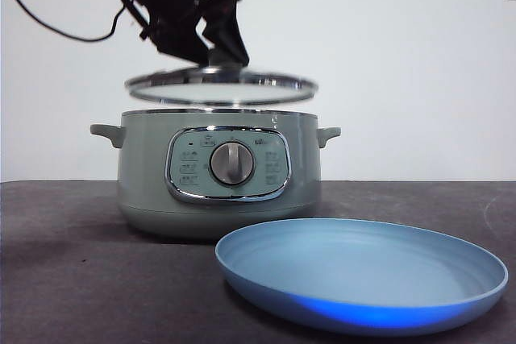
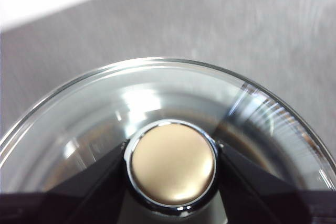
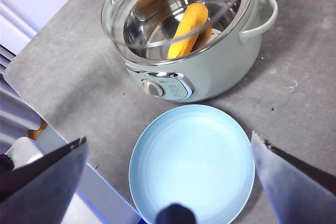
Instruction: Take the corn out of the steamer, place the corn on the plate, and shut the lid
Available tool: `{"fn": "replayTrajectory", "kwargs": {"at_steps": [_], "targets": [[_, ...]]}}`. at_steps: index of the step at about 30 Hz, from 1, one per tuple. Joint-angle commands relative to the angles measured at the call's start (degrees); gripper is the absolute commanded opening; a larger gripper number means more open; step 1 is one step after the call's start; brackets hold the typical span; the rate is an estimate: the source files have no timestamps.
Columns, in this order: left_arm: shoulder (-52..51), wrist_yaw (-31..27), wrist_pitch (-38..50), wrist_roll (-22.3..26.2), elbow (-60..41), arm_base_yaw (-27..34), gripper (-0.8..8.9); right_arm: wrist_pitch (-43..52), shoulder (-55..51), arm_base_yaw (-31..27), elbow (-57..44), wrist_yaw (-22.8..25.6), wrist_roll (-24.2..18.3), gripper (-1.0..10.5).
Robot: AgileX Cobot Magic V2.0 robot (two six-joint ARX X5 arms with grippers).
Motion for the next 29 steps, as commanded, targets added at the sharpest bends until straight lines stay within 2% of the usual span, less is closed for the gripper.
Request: {"fn": "replayTrajectory", "kwargs": {"at_steps": [1,5,8,17,21,25,29], "targets": [[-2.47,0.39,-0.17,-0.15,2.56,0.31,-0.08,0.24,-0.02,0.11,0.11,0.09,-0.20,5.7],[-5.99,3.39,-1.64,-0.22,2.60,0.79,-0.08,0.31,-0.02,0.09,0.11,0.33,-0.22,5.7],[-9.51,4.28,-4.22,-0.33,2.60,1.51,-0.08,0.33,-0.02,0.11,0.11,2.73,-0.22,5.7],[-23.19,4.35,-14.71,0.33,2.60,2.80,-0.08,1.16,0.00,0.11,0.11,2.99,-0.20,5.7],[-29.40,4.31,-19.85,2.14,2.58,3.06,-0.08,2.58,0.24,0.11,0.11,2.91,-0.09,5.7],[-35.10,4.28,-26.47,3.34,2.40,3.06,-0.06,4.26,1.46,0.11,0.11,2.93,0.46,5.7],[-39.21,4.24,-29.57,3.72,2.40,3.06,-0.06,7.74,3.63,0.66,0.11,2.86,2.10,5.7]]}}
